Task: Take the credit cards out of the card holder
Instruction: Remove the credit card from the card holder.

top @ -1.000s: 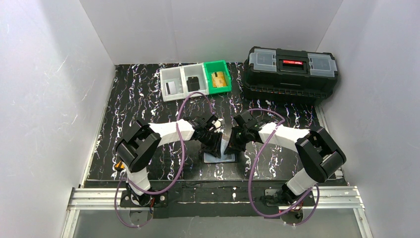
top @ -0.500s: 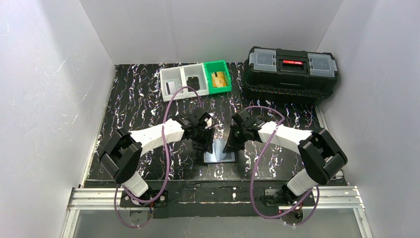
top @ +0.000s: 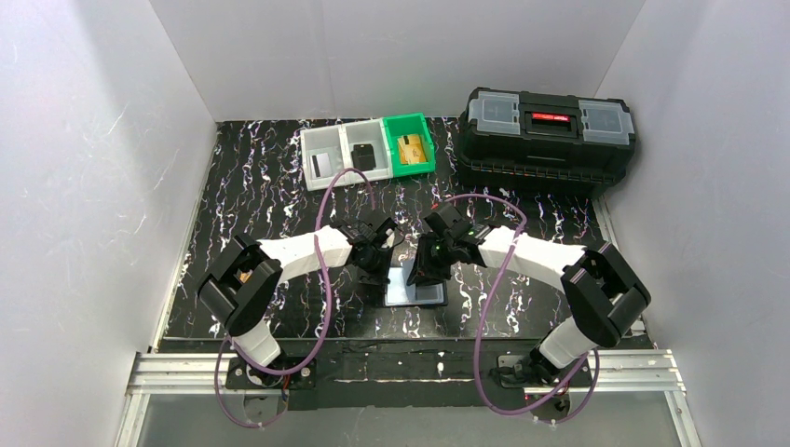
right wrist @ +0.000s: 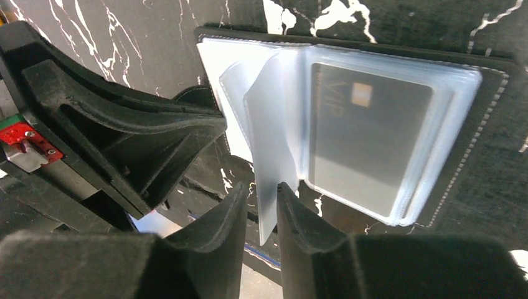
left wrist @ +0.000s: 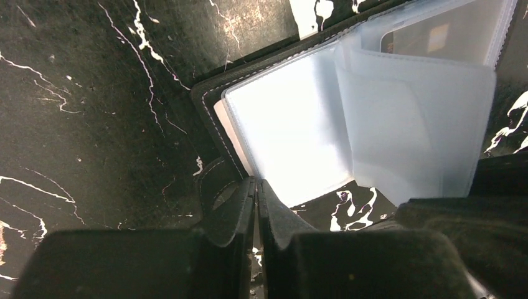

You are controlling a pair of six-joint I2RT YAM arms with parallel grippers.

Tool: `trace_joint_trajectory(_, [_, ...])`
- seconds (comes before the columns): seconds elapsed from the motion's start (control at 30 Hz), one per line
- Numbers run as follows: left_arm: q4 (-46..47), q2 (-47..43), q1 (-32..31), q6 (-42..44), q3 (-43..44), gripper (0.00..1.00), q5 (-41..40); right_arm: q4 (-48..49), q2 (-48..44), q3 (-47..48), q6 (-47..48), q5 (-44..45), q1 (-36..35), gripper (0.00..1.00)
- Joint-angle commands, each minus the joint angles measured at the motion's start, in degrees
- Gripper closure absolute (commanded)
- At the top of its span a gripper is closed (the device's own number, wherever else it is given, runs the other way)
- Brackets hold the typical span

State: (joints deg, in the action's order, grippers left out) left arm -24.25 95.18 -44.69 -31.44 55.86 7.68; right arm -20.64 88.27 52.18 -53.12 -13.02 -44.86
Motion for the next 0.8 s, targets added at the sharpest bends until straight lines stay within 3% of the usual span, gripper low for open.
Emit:
trace_joint_trajectory(0.0, [0.4,-0.4,0.1,-0.7,-1.1,0.96,-0.9,1.1,1.7,3.3,-0.3,0.1,-1.5,0.64])
trace_joint_trajectory(0.13, [-0.1,-1.9,0.1,-0.9,-1.2,0.96,-0.8,1.7,3.6,4.6,-0.4,-0.2,-2.3,0.54])
trace_joint_trajectory(0.33, [-4.1,-6.0,0.1,-1.1,-0.7,0.96,-0.4,2.6,5.6,5.2,-0.3,-0.5,-2.5,0.48])
trace_joint_trajectory(0.67, [-12.2,-15.0,0.2,-0.3,1.8,0.88,-2.3,5.0,8.8,4.9,-1.4,-2.1,-2.4,0.48])
trace_joint_trajectory(0.77, [-13.1,-15.7,0.2,0.1,2.7,0.88,-1.9,5.0,8.3,5.2,-1.4,-2.3,-2.5,0.33])
